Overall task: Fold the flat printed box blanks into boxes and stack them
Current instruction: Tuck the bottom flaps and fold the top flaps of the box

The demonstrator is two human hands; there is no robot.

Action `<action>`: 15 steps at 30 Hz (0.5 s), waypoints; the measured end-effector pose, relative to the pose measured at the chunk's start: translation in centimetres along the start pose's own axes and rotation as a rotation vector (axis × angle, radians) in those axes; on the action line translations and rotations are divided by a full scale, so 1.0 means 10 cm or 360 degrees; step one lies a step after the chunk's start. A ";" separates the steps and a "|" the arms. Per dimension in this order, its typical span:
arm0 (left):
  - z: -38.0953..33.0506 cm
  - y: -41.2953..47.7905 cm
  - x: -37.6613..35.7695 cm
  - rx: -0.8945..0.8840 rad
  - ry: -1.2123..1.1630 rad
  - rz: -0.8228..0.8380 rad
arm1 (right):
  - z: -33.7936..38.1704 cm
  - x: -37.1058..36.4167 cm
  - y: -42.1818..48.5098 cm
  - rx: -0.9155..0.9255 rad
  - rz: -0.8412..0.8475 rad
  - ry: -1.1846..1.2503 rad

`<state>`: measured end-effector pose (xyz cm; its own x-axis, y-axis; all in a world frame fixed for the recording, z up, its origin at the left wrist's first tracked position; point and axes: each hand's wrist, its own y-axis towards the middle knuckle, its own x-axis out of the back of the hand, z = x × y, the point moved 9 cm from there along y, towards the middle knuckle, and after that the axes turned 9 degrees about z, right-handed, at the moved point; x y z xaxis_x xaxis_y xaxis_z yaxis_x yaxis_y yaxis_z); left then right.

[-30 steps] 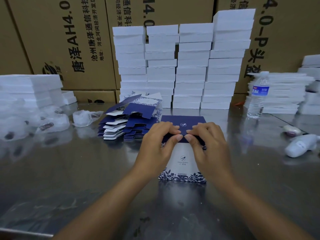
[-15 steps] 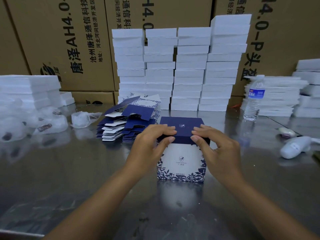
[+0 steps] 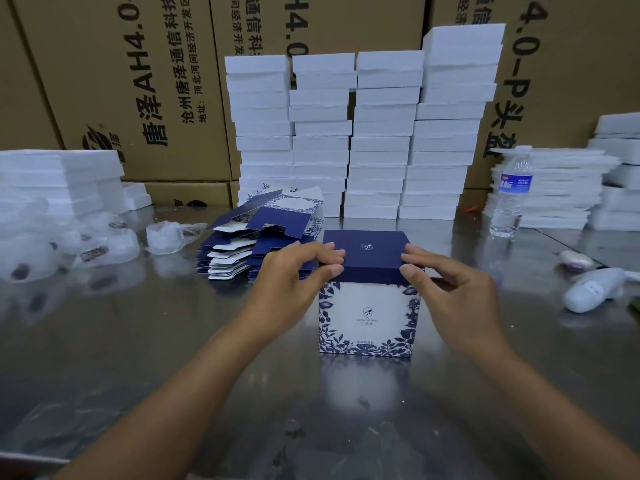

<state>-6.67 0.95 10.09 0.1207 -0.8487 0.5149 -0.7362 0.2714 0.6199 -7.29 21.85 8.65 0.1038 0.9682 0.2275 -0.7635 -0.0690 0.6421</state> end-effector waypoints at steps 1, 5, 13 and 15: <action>0.02 0.01 0.01 0.0013 0.0009 0.0035 | 0.00 0.00 0.01 0.0003 0.0005 -0.0016; 0.06 0.02 0.02 -0.0023 0.0188 0.0140 | 0.03 -0.01 0.02 0.0048 0.0010 -0.0103; 0.07 -0.06 0.09 0.0168 -0.0055 -0.0101 | 0.01 -0.02 0.00 0.0006 0.0027 -0.0005; 0.06 -0.05 0.09 0.0201 -0.0068 -0.0092 | -0.01 -0.03 0.00 -0.0008 0.0028 0.0000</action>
<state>-6.60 -0.26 9.85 0.1388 -0.8806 0.4532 -0.8071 0.1646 0.5669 -7.38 21.62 8.52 0.0903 0.9670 0.2384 -0.7683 -0.0846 0.6344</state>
